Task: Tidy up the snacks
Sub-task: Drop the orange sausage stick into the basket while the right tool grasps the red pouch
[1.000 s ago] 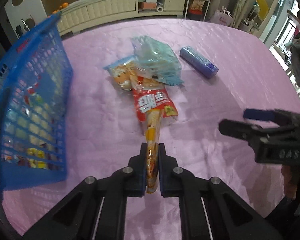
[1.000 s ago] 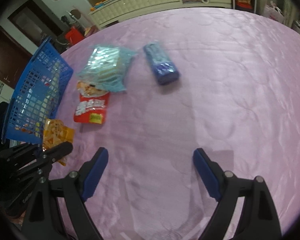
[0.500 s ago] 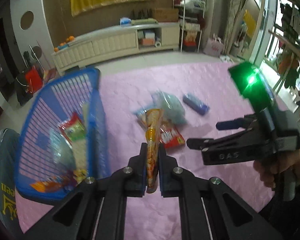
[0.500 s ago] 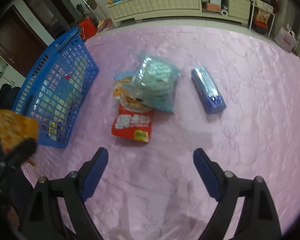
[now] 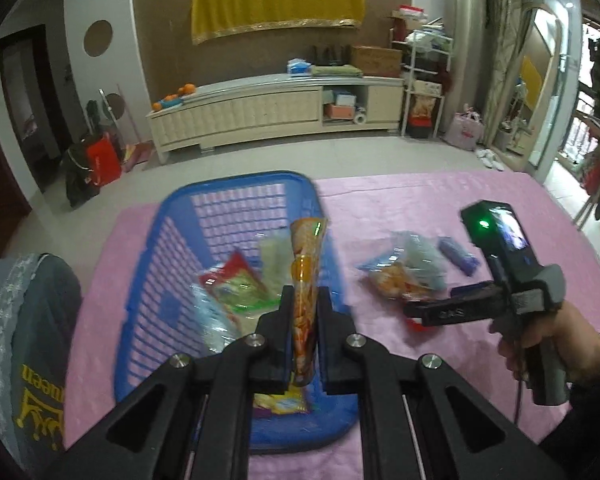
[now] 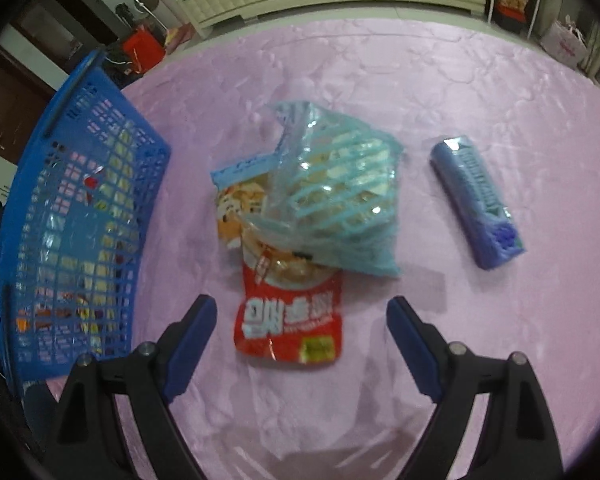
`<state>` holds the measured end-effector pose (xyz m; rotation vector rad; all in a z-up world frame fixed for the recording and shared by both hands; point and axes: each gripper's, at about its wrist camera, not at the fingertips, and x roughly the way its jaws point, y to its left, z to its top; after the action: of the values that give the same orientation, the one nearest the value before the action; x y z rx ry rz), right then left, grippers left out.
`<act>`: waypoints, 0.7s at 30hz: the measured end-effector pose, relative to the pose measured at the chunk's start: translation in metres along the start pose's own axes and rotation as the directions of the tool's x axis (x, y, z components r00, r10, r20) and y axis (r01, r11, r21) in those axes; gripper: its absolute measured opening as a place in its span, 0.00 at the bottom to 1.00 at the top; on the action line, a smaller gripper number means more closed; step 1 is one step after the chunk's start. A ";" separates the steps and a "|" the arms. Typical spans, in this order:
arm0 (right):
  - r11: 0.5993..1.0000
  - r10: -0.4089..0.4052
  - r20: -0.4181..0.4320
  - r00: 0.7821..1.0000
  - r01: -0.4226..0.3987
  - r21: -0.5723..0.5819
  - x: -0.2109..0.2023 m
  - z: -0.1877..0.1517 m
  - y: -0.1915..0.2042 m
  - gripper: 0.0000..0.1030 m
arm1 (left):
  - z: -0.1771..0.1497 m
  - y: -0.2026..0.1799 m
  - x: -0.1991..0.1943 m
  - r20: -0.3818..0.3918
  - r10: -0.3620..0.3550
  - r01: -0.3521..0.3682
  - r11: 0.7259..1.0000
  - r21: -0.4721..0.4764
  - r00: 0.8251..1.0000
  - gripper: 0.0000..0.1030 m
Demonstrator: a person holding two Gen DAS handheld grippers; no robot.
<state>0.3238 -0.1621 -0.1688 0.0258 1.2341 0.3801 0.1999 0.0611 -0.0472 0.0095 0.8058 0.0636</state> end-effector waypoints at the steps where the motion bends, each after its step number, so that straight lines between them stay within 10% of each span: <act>1: 1.000 -0.004 0.002 1.000 0.004 -0.003 0.003 0.002 0.001 0.87 | 0.001 0.005 0.001 -0.003 0.000 0.000 1.000 -0.003 1.000 0.08; 11: 0.977 -0.140 0.023 0.990 0.142 -0.156 0.021 0.012 0.025 0.41 | 0.004 0.034 0.039 -0.117 -0.099 0.093 0.994 -0.050 0.988 0.08; 19: 0.979 -0.098 -0.030 0.995 0.091 -0.183 0.012 -0.001 0.032 0.31 | -0.010 0.027 0.051 -0.212 -0.182 0.175 0.983 -0.049 0.960 0.13; 21: 0.980 -0.085 -0.017 0.996 0.081 -0.180 0.006 -0.005 0.035 0.30 | -0.014 0.026 0.051 -0.228 -0.190 0.181 0.982 -0.060 0.955 0.28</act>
<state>0.3113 -0.1285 -0.1682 -0.1852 1.2169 0.4187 0.2242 0.0903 -0.0927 -0.1120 1.0364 -0.0998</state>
